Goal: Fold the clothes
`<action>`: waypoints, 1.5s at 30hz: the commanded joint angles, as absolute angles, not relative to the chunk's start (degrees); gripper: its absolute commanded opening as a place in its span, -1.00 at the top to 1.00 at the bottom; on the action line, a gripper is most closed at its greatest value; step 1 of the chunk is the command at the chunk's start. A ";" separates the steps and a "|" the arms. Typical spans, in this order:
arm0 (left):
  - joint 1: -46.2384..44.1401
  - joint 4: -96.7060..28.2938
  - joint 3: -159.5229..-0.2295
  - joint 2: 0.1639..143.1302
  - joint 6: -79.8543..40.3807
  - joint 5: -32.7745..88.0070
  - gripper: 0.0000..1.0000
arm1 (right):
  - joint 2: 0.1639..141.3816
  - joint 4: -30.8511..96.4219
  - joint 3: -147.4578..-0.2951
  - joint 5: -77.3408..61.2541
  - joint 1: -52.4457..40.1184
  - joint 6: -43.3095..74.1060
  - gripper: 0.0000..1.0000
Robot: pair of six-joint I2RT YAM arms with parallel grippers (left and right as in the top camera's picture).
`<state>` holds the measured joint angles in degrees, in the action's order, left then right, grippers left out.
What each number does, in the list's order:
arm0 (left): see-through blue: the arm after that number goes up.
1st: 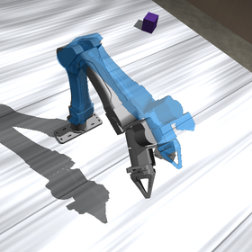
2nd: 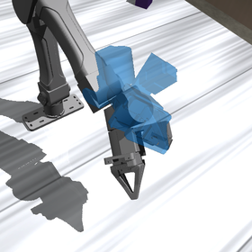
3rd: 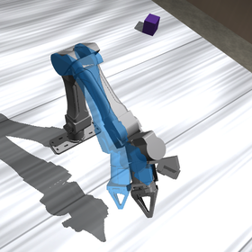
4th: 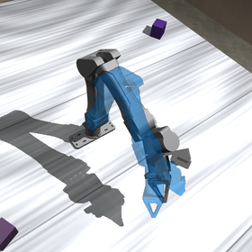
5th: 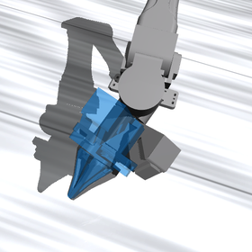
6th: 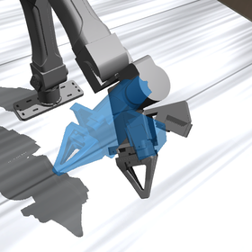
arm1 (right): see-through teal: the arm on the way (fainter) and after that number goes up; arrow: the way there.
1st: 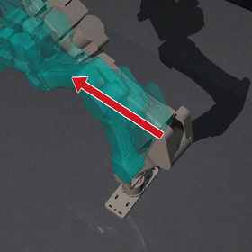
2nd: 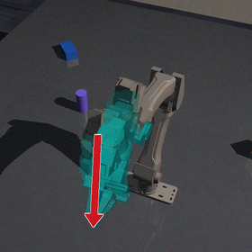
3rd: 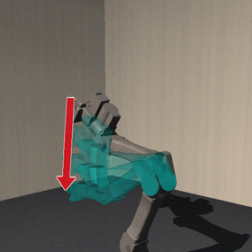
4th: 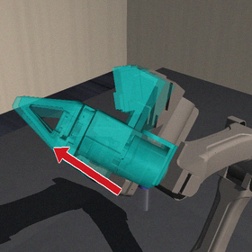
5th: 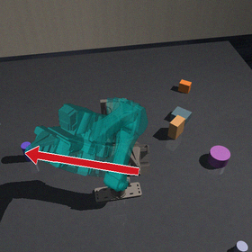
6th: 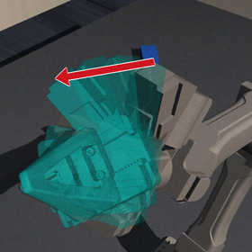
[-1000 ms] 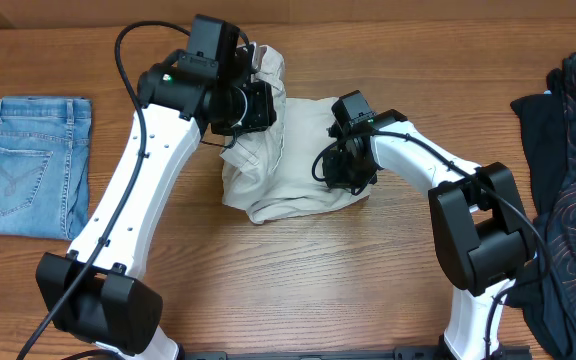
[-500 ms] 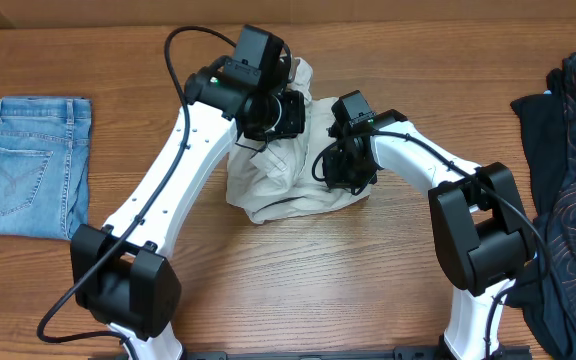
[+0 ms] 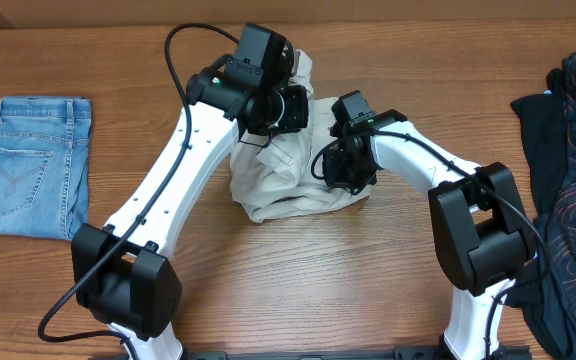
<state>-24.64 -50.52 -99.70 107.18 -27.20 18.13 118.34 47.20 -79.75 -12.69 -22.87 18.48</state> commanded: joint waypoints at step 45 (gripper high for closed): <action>-22.41 -53.95 -100.82 107.59 -23.64 4.84 0.05 | 104.57 67.66 -92.68 -17.61 -14.48 5.58 0.65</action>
